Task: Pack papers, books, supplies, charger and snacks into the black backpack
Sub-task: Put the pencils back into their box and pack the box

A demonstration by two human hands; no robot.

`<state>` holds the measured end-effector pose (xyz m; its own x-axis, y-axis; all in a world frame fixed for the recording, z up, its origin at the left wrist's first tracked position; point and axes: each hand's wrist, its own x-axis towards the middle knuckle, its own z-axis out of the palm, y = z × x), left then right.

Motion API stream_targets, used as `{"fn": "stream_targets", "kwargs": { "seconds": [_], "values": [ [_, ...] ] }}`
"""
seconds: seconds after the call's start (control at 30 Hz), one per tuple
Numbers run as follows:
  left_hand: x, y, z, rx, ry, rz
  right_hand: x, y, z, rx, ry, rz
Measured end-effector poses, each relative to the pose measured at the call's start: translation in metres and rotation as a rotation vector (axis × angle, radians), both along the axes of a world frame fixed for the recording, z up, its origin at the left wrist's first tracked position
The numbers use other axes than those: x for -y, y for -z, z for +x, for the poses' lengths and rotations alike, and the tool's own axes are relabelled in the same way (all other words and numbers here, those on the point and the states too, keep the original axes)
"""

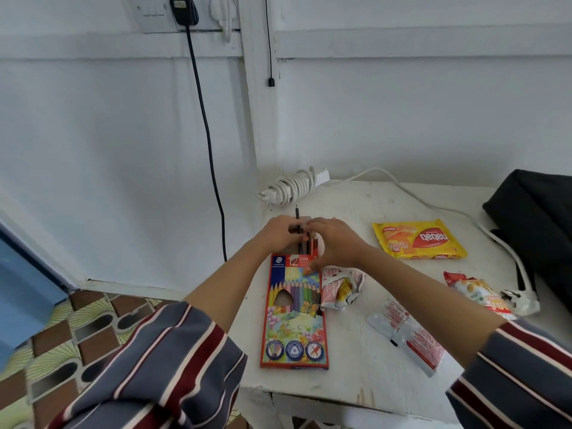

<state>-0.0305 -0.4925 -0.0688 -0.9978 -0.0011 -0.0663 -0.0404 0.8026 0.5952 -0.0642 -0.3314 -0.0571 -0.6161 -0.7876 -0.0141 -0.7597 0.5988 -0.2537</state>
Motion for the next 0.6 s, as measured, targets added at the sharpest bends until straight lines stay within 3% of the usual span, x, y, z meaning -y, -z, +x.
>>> {"fn": "stream_targets", "kwargs": {
  "seconds": [0.2, 0.3, 0.6],
  "values": [
    [0.0014, -0.0025, 0.0012, 0.066, 0.069, -0.119, 0.0001, -0.0008, -0.0019, 0.063, 0.007, 0.166],
    [0.0031, -0.0021, 0.0011, 0.104, 0.106, -0.174, 0.0022, -0.0035, -0.0007, 0.017, -0.018, 0.156],
    [0.0094, -0.0021, 0.0056, 0.036, 0.127, -0.084, -0.0011, 0.0011, 0.0015, 0.036, 0.038, 0.054]
  ]
}}
